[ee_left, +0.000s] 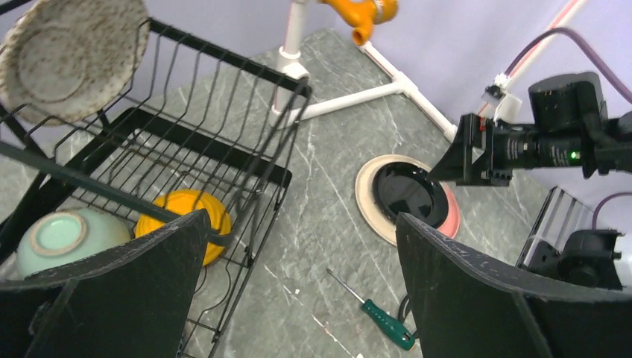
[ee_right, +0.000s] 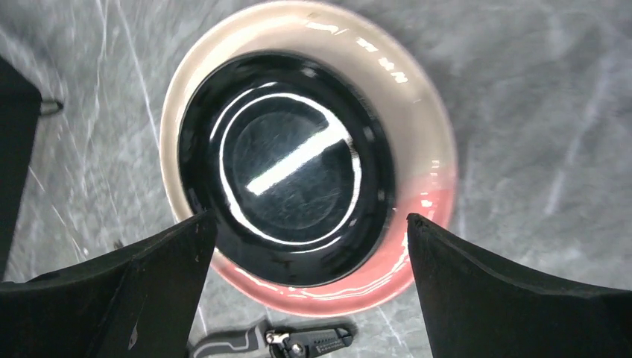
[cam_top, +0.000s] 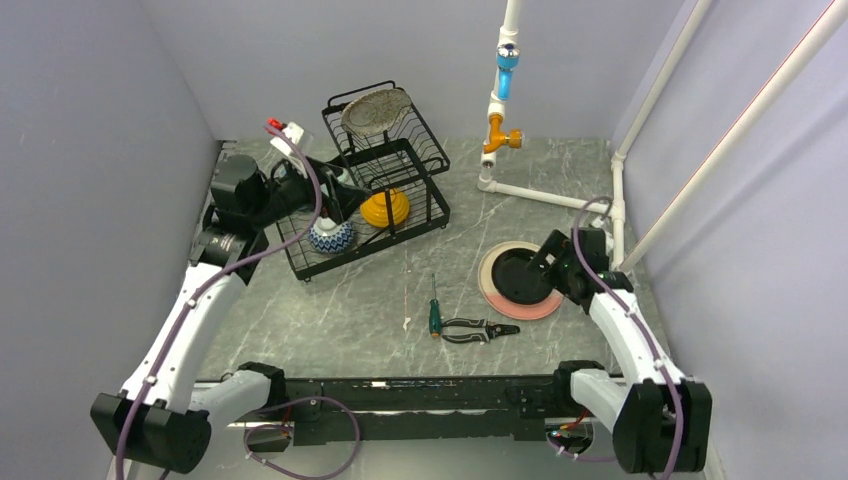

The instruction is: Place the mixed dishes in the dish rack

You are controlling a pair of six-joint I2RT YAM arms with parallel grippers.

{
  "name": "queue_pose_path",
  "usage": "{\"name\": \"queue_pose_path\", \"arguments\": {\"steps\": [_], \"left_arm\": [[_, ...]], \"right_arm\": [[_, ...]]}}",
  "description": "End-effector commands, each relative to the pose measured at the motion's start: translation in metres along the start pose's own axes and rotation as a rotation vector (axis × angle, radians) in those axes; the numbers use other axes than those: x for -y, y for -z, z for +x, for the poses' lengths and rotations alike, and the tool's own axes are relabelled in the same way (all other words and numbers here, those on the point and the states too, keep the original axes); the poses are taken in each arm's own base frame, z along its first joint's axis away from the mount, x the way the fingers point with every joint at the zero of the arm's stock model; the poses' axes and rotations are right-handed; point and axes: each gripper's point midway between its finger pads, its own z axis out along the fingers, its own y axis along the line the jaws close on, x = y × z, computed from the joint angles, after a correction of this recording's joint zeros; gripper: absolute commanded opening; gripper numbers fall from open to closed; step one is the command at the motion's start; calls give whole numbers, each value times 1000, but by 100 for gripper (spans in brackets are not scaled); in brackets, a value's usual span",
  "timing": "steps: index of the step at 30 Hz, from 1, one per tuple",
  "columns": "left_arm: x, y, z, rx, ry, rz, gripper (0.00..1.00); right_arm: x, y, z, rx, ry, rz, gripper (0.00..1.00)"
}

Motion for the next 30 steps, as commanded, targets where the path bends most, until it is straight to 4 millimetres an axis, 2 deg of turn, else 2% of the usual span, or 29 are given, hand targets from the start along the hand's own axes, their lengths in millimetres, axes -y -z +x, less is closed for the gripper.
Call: {"name": "queue_pose_path", "arguments": {"steps": [1, 5, 10, 12, 18, 26, 30], "left_arm": [[15, 3, -7, 17, -167, -15, 99], [27, 4, -8, 53, -162, 19, 99], [38, -1, -3, 27, -164, 61, 99], [36, -1, -2, 22, -170, 53, 99], [28, 3, -3, 15, -203, 4, 99], [28, -2, 2, -3, -187, 23, 99], [28, -3, 4, -8, -180, 23, 99]], "right_arm": [[15, 10, -27, 132, -141, -17, 98], [25, 10, -30, 156, -165, -38, 94], [25, 1, -24, 119, -174, -105, 66], [26, -4, -20, 96, -184, -114, 61], [27, -16, -6, 22, -198, -152, 59], [31, -29, 18, -46, -255, -225, 53], [30, -32, 21, -52, -289, -285, 53]]}}
